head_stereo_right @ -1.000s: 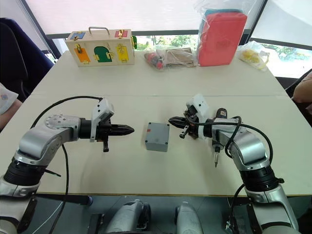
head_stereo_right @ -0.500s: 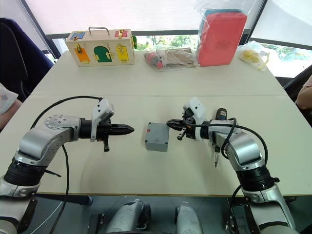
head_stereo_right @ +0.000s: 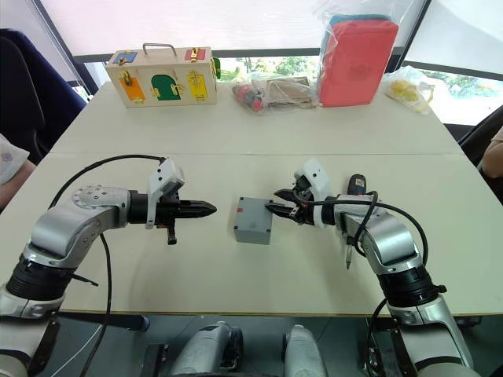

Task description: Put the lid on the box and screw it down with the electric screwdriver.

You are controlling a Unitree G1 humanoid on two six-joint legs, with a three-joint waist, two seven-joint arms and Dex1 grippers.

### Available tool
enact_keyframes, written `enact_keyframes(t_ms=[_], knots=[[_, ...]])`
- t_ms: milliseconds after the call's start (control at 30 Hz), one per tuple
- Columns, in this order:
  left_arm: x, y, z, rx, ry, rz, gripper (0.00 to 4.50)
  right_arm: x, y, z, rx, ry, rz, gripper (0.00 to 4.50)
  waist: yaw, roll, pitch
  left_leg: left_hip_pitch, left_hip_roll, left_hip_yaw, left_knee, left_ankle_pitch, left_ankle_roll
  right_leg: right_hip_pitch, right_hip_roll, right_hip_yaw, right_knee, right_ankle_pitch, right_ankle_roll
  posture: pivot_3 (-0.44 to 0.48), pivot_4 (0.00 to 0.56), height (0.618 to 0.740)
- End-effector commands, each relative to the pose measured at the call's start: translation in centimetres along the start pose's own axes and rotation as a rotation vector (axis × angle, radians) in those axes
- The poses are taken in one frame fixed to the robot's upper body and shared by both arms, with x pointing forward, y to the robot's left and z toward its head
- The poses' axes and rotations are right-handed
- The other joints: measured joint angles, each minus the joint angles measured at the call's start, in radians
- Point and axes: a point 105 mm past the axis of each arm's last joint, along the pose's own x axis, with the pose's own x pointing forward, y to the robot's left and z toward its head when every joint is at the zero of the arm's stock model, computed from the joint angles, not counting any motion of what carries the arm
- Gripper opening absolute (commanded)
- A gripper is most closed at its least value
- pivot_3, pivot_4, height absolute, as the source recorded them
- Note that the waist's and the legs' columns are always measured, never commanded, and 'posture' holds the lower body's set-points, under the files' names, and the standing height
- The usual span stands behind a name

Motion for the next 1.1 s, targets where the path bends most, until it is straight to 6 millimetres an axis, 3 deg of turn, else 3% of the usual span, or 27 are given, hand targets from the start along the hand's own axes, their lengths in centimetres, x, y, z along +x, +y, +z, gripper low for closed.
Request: enact_keyframes(t_ms=[33,133,167,233,367,400,633,767,900,1100], knots=[[-0.3,-0.3,1.6,0.034,-0.056,-0.009,0.0,-1.3,-1.0,2.5,0.006,-0.09,-0.065,2.81,0.001,0.0,0.0,0.0,0.0,0.0,0.0,0.0,0.0,0.0,0.0,0.0,0.0,0.0,0.0,0.0,0.15,0.74],[-0.2,-0.5,2.5,0.046,-0.087,-0.029,0.0,-3.2,-2.6,5.0,0.117,-0.199,-0.153,2.81,0.001,0.0,0.0,0.0,0.0,0.0,0.0,0.0,0.0,0.0,-0.001,0.0,0.0,0.0,0.0,0.0,0.15,0.74],[-0.2,-0.7,3.2,0.065,-0.101,-0.048,0.0,-4.8,-3.9,6.4,0.17,-0.234,-0.217,2.81,0.001,0.0,0.0,0.0,0.0,0.0,0.0,0.0,0.0,0.0,-0.002,0.0,0.0,0.0,0.0,0.0,0.15,0.74],[-0.1,-1.1,4.1,0.103,-0.115,-0.085,0.0,-7.1,-5.8,8.0,0.244,-0.233,-0.309,3.33,0.002,0.001,0.001,-0.001,0.0,0.0,-0.001,0.0,0.0,-0.001,-0.002,0.0,0.0,0.0,0.0,0.0,0.15,0.74],[0.6,-2.2,5.4,0.192,-0.121,-0.18,0.0,-10.7,-9.3,9.1,0.437,-0.152,-0.554,4.44,-0.001,0.001,0.001,-0.001,0.0,0.0,-0.003,0.0,-0.002,-0.002,-0.003,0.0,-0.001,0.0,-0.001,0.0,0.15,0.74],[0.8,-2.6,5.7,0.22,-0.121,-0.208,0.0,-11.1,-9.4,9.1,0.484,-0.112,-0.558,4.44,-0.003,0.001,0.001,-0.001,0.0,0.0,-0.003,0.001,-0.002,-0.002,-0.003,0.0,-0.001,0.0,-0.001,0.0,0.15,0.74],[2.0,-4.2,6.0,0.372,-0.093,-0.322,0.0,-13.2,-8.5,4.1,0.509,0.344,-0.504,4.44,-0.006,0.002,0.001,-0.001,-0.001,0.001,-0.005,0.0,0.0,-0.003,-0.005,0.0,-0.002,-0.002,-0.005,0.0,0.15,0.74],[2.2,-4.4,5.5,0.403,-0.079,-0.33,0.0,-13.9,-7.7,1.8,0.591,0.487,-0.455,4.44,-0.024,0.002,0.002,-0.001,-0.001,0.002,-0.004,-0.001,0.001,-0.002,-0.005,0.001,-0.002,-0.002,-0.005,0.0,0.15,0.74],[2.2,-4.5,5.1,0.395,-0.084,-0.32,0.0,-13.6,-7.4,0.1,0.658,0.586,-0.441,4.44,-0.03,0.002,0.002,-0.001,0.0,0.002,-0.004,-0.001,0.002,-0.002,-0.004,0.001,-0.003,-0.002,-0.005,0.0,0.15,0.74],[2.5,-4.8,5.0,0.368,-0.102,-0.298,0.0,-11.4,-7.0,-0.5,0.693,0.648,-0.394,4.44,-0.023,0.002,0.002,-0.001,0.0,0.002,-0.004,-0.001,0.002,-0.002,-0.004,0.001,-0.003,-0.002,-0.004,0.0,0.15,0.74]])
